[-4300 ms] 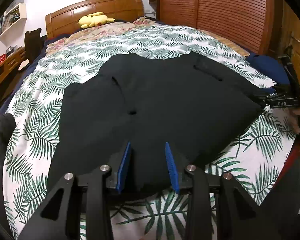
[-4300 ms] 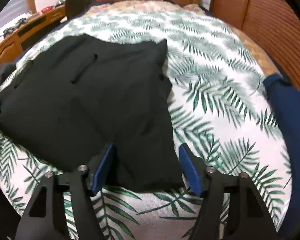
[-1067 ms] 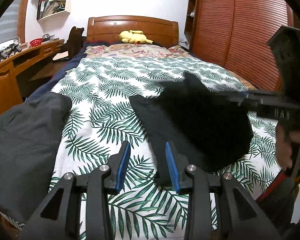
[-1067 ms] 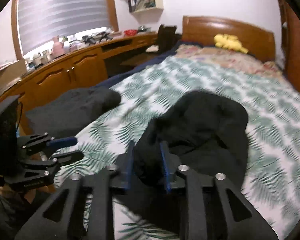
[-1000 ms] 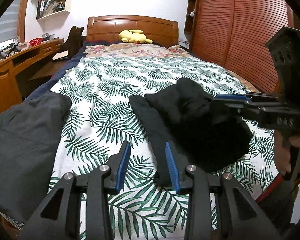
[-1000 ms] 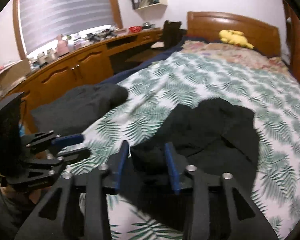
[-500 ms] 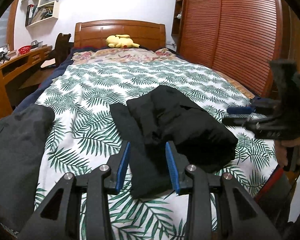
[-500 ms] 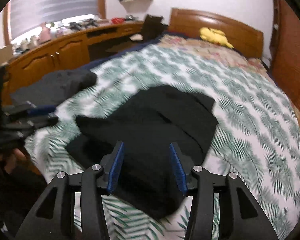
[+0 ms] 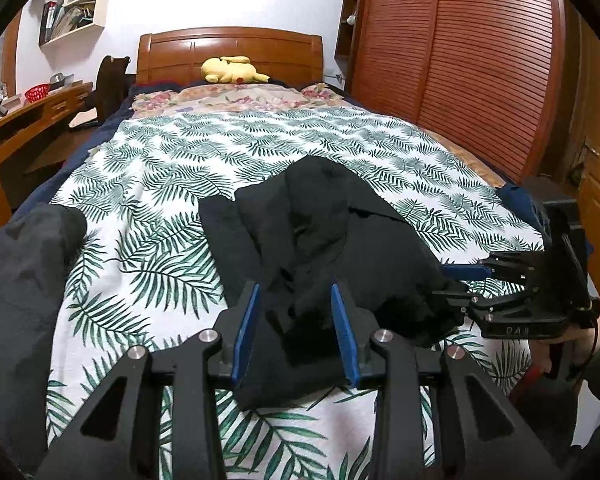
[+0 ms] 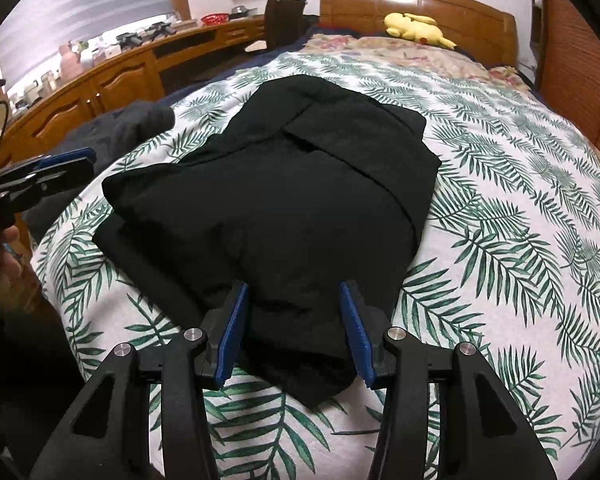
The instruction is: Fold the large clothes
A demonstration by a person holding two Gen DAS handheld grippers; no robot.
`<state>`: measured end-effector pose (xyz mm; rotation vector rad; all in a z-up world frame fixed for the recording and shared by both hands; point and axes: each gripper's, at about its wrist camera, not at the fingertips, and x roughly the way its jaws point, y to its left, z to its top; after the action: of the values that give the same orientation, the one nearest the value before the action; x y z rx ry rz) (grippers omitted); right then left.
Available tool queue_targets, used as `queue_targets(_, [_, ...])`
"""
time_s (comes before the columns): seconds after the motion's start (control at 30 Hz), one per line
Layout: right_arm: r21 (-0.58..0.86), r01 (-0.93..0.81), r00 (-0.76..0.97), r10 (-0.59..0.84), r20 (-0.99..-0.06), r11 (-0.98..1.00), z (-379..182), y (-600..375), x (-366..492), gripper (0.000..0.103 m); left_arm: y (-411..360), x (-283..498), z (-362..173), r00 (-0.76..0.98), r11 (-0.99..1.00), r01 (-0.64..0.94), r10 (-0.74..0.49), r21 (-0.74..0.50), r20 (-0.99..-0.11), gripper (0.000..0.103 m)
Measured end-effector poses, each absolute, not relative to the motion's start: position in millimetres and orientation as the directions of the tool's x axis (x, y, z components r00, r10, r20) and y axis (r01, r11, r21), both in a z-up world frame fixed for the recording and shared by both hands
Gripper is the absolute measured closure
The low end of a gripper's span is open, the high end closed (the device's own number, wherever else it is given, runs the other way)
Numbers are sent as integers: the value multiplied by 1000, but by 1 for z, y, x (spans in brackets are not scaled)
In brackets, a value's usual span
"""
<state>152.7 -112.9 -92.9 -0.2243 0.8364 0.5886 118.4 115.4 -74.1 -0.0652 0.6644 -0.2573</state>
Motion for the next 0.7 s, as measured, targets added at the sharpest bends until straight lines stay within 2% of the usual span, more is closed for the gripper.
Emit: queue_targets(0.7, [45, -573, 529, 411, -742, 819, -100, -120, 146, 56, 91, 149, -100, 679, 963, 230, -264, -144, -685, 68])
